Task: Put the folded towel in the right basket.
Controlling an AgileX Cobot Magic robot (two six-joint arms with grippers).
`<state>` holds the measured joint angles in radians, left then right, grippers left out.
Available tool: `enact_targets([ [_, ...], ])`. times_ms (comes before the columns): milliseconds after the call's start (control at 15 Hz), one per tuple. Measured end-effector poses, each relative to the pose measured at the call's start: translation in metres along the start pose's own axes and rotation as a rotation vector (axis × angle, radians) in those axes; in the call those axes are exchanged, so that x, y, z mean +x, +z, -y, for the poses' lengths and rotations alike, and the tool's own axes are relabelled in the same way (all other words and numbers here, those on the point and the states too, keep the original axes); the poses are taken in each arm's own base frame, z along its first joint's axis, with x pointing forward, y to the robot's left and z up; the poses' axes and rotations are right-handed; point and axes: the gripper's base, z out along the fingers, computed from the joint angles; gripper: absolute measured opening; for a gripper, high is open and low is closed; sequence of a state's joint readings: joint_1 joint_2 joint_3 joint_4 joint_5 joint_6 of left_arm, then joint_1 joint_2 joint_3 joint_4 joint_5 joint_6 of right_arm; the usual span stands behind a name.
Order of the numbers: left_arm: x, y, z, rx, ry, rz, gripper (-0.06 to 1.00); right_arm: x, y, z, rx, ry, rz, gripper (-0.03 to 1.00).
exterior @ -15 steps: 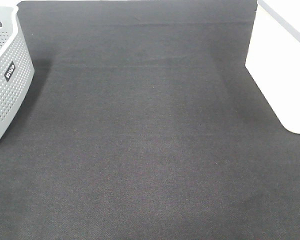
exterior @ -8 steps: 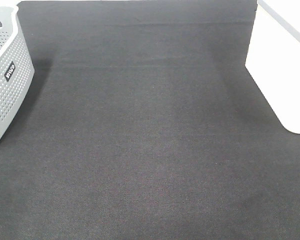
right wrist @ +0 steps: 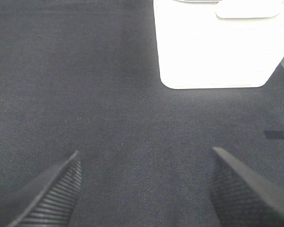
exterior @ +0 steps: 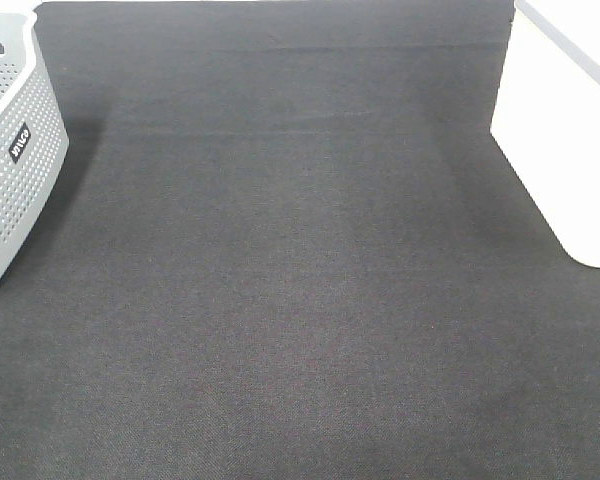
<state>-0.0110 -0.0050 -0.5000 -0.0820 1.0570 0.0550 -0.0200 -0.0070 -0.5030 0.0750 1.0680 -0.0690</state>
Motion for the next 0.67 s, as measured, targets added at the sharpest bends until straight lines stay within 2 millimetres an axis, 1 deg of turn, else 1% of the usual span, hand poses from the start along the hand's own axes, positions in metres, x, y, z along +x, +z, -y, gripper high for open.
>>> enact_targets([
  [667, 0.0000, 0.0000, 0.0000, 0.000, 0.000, 0.000, 0.88, 0.0000, 0.0000, 0.0000, 0.000, 0.000, 0.000, 0.70],
])
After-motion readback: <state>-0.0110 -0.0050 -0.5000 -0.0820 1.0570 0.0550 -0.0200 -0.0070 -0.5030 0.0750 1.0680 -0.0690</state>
